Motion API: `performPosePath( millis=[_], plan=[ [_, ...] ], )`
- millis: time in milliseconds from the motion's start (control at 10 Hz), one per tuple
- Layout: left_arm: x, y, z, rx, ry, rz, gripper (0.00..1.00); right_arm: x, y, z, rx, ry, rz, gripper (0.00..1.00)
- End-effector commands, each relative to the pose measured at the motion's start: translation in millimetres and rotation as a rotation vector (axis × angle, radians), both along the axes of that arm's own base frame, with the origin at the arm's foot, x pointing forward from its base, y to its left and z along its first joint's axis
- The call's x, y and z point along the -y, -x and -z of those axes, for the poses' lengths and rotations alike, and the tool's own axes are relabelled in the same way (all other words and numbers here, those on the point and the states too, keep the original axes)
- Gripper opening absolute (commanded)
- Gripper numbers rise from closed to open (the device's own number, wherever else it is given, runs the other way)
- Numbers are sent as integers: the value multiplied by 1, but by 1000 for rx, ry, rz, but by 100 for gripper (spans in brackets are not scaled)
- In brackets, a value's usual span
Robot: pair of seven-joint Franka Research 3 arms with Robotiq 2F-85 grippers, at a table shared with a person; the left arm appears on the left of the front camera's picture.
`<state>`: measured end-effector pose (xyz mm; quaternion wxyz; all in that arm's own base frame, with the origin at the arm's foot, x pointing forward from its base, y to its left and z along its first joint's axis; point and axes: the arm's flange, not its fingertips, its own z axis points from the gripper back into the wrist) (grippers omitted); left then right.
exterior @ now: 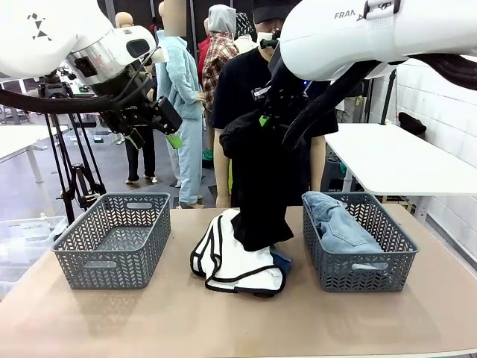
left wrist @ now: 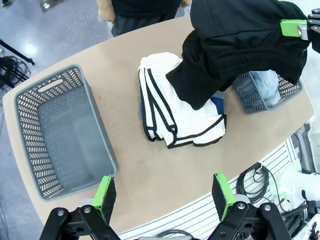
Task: Sort the tops and bottoms.
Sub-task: Lift clothes from the center of the table with your right hand, then sort the clothes according to human instructions.
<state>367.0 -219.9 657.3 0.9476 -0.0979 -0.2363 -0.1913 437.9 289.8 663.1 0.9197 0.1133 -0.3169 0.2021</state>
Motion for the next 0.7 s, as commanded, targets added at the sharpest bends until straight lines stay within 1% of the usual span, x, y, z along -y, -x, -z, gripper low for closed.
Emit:
performPosePath(
  millis=[0, 600],
  plan=[
    [-2, 1, 1, 5, -2, -4, 100, 2, -1, -4, 14, 8, 4, 0],
    [-2, 1, 1, 5, -2, -4, 100, 2, -1, -4, 14, 8, 4, 0]
  ],
)
